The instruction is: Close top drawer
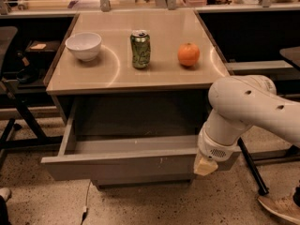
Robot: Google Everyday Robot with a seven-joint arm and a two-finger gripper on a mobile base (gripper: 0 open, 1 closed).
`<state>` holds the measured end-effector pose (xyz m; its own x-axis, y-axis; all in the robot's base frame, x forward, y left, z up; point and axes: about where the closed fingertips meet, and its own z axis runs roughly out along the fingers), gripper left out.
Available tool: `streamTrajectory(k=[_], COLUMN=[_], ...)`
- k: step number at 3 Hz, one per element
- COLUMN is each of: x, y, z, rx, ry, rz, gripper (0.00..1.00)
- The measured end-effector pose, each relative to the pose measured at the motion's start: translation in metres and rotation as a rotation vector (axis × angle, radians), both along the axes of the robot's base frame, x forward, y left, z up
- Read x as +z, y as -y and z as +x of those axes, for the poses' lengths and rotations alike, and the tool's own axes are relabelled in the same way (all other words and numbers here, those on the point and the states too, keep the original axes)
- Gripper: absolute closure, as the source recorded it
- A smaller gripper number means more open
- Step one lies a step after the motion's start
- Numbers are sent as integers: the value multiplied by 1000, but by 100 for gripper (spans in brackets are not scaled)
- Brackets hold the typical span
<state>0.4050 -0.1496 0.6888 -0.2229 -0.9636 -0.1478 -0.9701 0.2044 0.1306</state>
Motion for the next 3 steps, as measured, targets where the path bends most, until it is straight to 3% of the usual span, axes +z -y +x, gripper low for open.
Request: streamTrajectory(k=[2,3], x=[-24,-26], y=[-28,-32], z=[29,32], rx=[82,93], ry=[18,21], rz=[-3,-4], gripper=[100,91])
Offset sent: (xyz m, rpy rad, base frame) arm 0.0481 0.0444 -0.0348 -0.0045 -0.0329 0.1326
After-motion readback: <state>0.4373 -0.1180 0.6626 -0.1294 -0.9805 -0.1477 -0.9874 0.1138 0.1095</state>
